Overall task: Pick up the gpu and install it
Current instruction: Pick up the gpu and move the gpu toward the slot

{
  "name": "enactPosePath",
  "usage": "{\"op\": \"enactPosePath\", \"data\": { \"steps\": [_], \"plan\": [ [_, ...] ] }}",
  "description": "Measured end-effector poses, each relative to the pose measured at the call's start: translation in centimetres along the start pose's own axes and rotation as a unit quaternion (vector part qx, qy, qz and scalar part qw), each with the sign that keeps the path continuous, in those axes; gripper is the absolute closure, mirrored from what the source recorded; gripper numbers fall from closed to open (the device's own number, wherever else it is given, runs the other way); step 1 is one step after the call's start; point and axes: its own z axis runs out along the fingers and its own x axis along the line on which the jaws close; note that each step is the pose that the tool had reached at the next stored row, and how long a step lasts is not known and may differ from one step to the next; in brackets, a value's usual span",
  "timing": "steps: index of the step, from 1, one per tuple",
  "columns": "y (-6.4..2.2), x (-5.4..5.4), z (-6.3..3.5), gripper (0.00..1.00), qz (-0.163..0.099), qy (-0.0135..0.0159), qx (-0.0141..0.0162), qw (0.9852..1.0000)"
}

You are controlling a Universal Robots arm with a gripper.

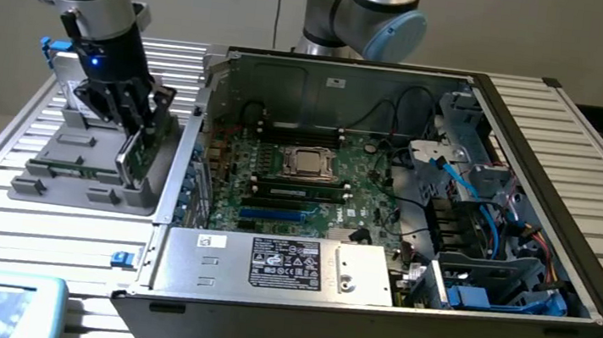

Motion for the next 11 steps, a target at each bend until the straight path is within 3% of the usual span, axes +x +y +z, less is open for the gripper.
{"op": "enactPosePath", "data": {
  "steps": [6, 11],
  "plan": [
    [0.02, -0.18, 0.17, 0.71, -0.005, 0.0081, 0.007, 0.9999],
    [0.03, -0.25, 0.21, 0.72, -0.01, 0.0105, 0.0135, 0.9998]
  ]
}}
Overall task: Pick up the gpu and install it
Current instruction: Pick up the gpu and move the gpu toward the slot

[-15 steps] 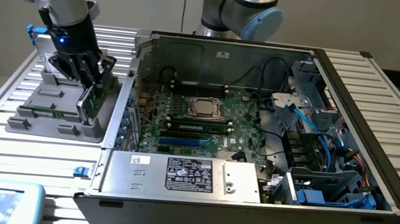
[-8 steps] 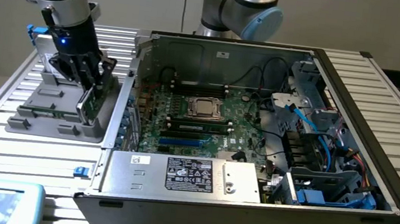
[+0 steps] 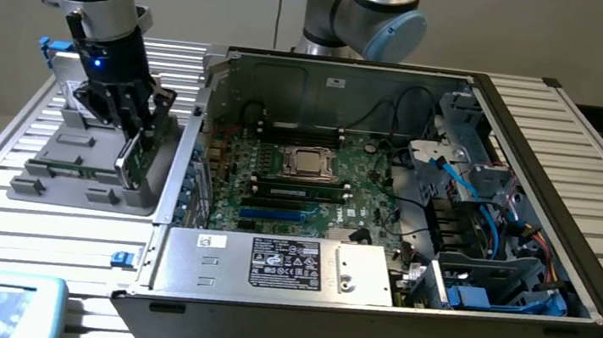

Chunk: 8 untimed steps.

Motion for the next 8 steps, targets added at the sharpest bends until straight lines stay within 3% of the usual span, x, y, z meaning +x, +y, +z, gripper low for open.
{"op": "enactPosePath", "data": {
  "steps": [4, 6, 8],
  "plan": [
    [0.01, -0.03, 0.01, 0.72, -0.002, 0.0004, 0.0047, 1.0],
    [0.01, -0.03, -0.04, 0.72, -0.003, 0.0006, 0.0053, 1.0],
    [-0.02, -0.06, -0.77, 0.72, -0.004, 0.0007, 0.0053, 1.0]
  ]
}}
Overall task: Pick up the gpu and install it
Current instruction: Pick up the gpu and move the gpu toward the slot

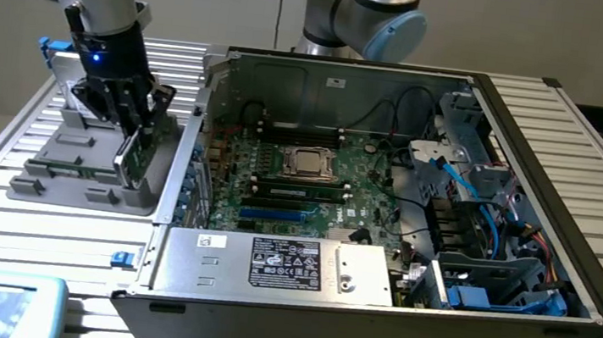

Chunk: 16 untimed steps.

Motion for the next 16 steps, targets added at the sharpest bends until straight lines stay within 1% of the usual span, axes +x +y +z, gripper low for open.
{"op": "enactPosePath", "data": {
  "steps": [8, 16],
  "plan": [
    [-0.19, -0.1, -3.59, 0.72, -0.002, -0.0004, -0.0002, 1.0],
    [-0.35, -0.7, -7.22, 0.72, -0.002, -0.0005, 0.0022, 1.0]
  ]
}}
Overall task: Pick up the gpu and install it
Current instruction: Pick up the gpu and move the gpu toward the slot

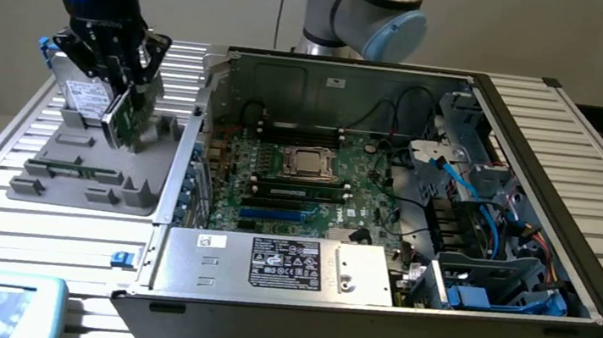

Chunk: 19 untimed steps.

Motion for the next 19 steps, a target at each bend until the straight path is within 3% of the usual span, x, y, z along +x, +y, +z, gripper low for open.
{"op": "enactPosePath", "data": {
  "steps": [10, 19],
  "plan": [
    [-0.21, -1.1, -4.51, 0.72, 0.0, 0.0, 0.0001, 1.0],
    [-0.3, -3.5, -8.52, 0.72, 0.0, 0.0002, 0.0002, 1.0]
  ]
}}
